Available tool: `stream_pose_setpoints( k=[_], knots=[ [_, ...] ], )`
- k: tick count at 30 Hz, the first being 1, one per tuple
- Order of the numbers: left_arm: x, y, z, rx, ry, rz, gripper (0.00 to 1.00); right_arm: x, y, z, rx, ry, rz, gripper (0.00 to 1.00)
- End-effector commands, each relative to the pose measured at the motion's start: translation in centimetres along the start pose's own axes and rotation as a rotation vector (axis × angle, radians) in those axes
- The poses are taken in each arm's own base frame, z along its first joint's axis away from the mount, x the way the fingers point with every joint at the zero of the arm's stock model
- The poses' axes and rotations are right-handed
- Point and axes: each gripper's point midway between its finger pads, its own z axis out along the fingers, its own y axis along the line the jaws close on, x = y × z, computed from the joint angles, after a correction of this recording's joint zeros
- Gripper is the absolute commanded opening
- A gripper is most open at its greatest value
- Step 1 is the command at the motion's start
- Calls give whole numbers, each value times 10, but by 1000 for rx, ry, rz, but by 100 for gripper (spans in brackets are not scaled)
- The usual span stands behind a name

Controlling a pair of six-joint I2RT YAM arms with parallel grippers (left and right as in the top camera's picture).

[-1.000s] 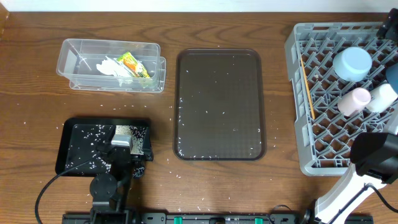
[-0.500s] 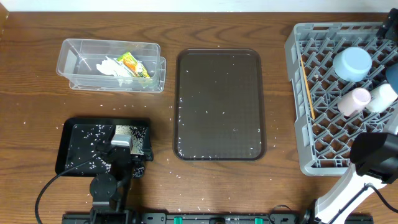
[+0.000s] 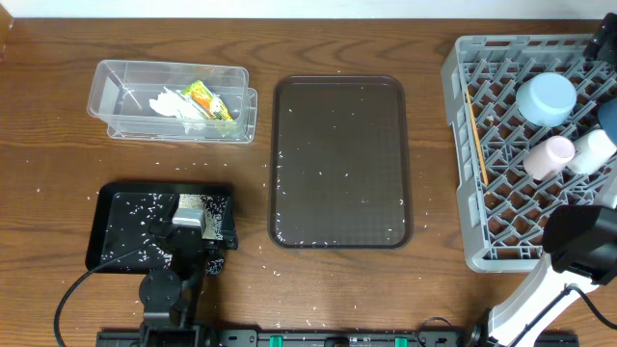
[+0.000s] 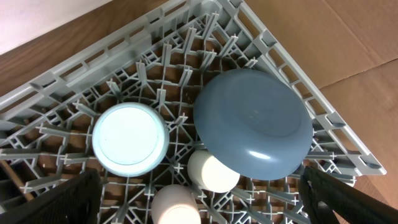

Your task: Sort waste into correct bins and load items into the dishwasher rack

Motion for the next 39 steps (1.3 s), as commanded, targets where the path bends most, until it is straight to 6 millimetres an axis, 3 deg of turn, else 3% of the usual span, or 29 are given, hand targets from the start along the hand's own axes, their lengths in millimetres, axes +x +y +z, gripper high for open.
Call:
stream_pose_setpoints(
  k=[1, 6, 10, 16, 21, 24, 27, 31, 39],
  knots=[
    [15, 0, 1, 1, 44, 11, 94, 0, -1, 0, 9, -2, 10, 99],
    [15, 0, 1, 0, 44, 11, 94, -3, -2, -9, 3, -19, 13, 99],
    [15, 0, 1, 0, 44, 11, 94, -7, 7, -36, -28, -67, 4, 99],
    [15, 0, 1, 0, 44, 11, 94, -9, 47, -129, -171, -223, -52, 99],
    [15, 0, 1, 0, 44, 11, 94, 5, 74, -215, -327, -353, -107, 99],
    [15, 0, 1, 0, 44, 11, 94, 18, 85, -260, -423, -415, -140, 99],
    [15, 0, 1, 0, 44, 11, 94, 28, 87, -293, -495, -461, -158, 99],
    [15, 0, 1, 0, 44, 11, 94, 37, 71, -314, -524, -488, -155, 99],
    [15, 0, 1, 0, 44, 11, 94, 64, 20, -316, -464, -433, -161, 99]
  ],
)
